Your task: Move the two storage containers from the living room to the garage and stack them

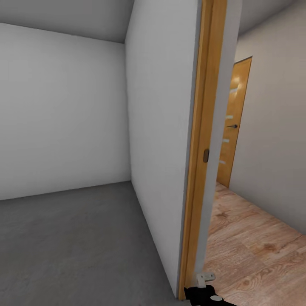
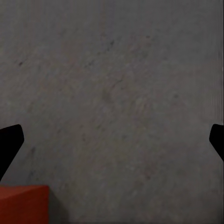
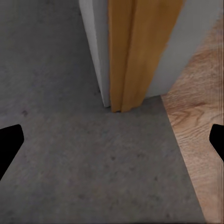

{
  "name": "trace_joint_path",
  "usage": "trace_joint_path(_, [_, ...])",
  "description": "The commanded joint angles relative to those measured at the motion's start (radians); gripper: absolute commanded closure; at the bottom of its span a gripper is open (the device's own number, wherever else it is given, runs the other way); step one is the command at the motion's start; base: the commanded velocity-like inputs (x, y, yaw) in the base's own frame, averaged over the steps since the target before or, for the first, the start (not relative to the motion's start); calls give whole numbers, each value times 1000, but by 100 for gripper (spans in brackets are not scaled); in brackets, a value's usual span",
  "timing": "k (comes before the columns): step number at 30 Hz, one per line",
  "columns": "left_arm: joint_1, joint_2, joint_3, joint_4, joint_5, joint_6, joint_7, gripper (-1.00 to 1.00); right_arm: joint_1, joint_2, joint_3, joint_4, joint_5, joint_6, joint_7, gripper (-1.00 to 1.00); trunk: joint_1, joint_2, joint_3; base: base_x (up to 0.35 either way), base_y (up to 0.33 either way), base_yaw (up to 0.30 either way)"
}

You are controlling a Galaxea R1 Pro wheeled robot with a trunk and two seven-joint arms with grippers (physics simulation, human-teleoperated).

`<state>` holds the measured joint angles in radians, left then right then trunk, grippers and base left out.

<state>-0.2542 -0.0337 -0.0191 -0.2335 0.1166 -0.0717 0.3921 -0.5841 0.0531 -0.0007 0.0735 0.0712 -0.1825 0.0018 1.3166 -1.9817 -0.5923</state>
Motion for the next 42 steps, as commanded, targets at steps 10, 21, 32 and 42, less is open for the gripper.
trace_joint_path(10, [0,0,-2,0,11,-6,3,-100,-2,-1,-1,5,7,-6,-1,-100,-39,70,35,0,0,-94])
trace_joint_path(21, [0,0,-2,0,11,-6,3,-100,4,3,-1,5,2,-6,1,-100,-81,147,72,0,0,-37])
trace_joint_path(32, [0,0,-1,0,11,-5,4,-100,4,1,-1,5,2,-6,1,-100,-123,224,119,0,0,-216])
trace_joint_path(42, [0,0,-1,0,11,-5,4,-100,4,2,-1,5,2,-6,1,-100,-161,294,161,0,0,-218])
